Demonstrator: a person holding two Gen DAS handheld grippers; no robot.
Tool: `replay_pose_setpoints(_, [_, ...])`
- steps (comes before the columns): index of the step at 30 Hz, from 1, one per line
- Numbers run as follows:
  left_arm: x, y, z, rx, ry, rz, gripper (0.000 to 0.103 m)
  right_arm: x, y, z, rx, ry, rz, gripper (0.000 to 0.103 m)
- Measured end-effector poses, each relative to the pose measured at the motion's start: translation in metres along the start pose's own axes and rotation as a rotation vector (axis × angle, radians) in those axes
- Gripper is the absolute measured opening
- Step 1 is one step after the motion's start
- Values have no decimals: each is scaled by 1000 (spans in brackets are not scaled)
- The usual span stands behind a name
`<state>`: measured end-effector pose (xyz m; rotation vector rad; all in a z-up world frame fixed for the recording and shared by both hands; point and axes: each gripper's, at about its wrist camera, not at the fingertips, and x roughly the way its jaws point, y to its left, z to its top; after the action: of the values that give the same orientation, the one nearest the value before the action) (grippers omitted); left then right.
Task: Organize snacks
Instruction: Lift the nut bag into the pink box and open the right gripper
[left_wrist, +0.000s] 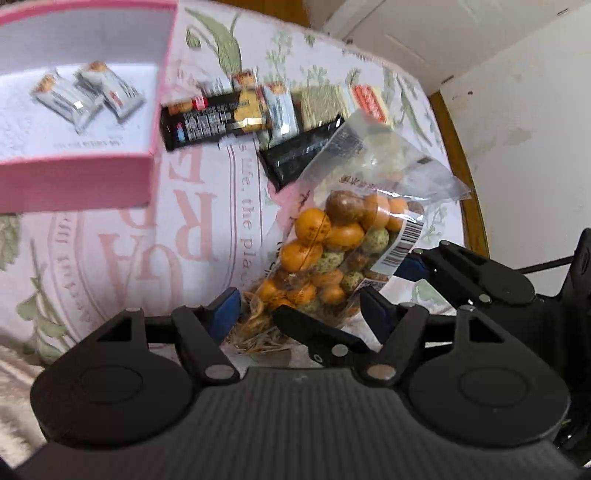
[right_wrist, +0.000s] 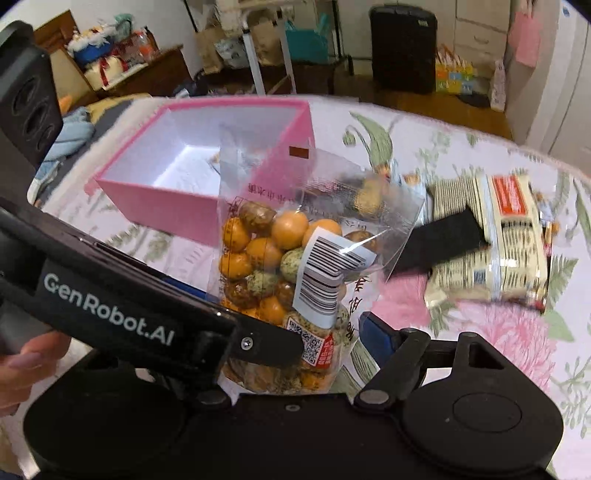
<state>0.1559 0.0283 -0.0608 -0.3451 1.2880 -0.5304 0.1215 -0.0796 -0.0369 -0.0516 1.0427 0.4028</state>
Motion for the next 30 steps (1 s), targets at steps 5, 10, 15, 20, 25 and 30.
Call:
replay_pose_setpoints(5, [-41, 4, 6, -19, -56, 7, 69, -19, 23, 25, -40, -39, 4, 81])
replay_pose_setpoints(10, [-87, 19, 19, -42, -129, 33, 69, -26, 52, 59, -90, -81, 21, 81])
replay_pose_setpoints(15, [-131, 42, 35, -50, -235, 95, 69, -21, 85, 98, -133, -174, 70, 81])
replay_pose_setpoints(20, [-159, 85, 61, -75, -309, 151, 70, 9, 106, 134, -93, -253, 130, 81])
replay_pose_setpoints(25, [-149, 145, 90, -128, -313, 185, 70, 72, 123, 163, -57, -241, 182, 81])
replay_pose_setpoints(30, [-123, 196, 119, -164, -294, 199, 70, 130, 122, 183, -1, -203, 201, 81])
